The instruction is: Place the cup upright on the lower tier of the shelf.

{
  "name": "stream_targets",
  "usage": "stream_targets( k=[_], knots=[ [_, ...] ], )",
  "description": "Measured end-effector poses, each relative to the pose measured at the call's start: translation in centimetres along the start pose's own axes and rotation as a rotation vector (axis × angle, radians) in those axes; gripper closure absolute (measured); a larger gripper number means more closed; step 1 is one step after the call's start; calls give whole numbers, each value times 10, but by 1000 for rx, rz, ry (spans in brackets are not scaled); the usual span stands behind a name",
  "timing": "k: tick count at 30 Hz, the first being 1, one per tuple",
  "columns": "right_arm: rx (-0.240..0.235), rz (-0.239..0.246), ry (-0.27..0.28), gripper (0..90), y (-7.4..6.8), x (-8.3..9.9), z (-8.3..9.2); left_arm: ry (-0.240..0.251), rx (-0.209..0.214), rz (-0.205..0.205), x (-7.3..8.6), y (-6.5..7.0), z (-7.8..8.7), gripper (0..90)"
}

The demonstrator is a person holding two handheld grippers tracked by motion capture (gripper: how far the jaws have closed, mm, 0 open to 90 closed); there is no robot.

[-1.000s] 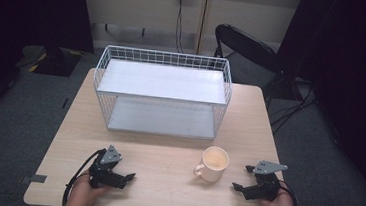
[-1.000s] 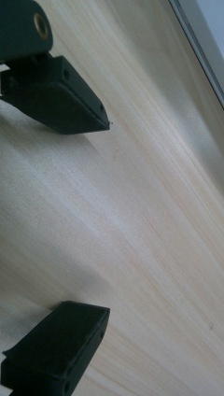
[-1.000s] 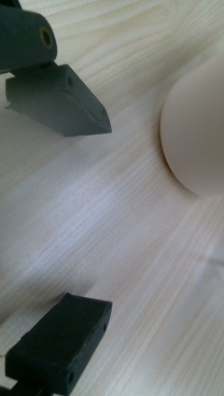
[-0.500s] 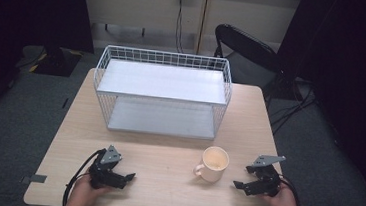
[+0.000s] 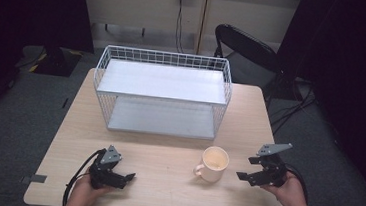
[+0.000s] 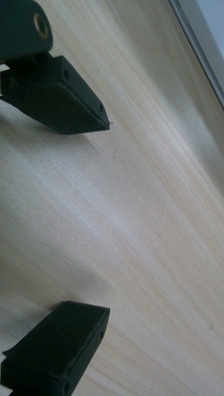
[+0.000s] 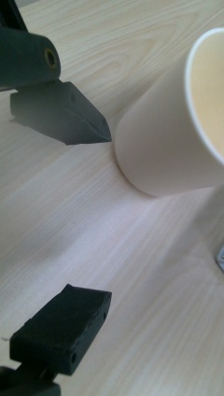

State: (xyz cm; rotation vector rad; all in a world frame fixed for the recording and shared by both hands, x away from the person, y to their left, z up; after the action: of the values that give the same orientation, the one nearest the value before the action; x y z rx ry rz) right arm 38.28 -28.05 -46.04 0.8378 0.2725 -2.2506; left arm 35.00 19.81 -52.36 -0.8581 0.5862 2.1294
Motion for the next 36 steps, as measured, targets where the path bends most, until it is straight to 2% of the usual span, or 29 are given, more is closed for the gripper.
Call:
stream_targets(
  k=[7,17,29,36],
  knots=[
    [9,28,-2,184,-1,-23,8,0,0,0,0,0,0,93],
    [-8,49,20,185,-9,-48,13,0,0,0,0,0,0,92],
    [-28,84,34,198,-23,-69,7,0,0,-3,0,0,0,91],
    [-31,91,9,224,-29,-74,-6,-1,0,-3,0,0,0,89]
  ],
)
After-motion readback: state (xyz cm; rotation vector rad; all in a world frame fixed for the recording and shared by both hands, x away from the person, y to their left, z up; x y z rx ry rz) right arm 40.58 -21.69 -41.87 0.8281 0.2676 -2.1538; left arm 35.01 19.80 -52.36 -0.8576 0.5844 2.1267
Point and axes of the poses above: each handheld gripper's, and its own axes: z roughly backward along the jaws, x roughly out of its underside, y roughly to its right, the point moved 3 cm from there along -z, roughly forward along the jaws, and after that the axes turned 10 degrees about x, right-handed, at the moved point
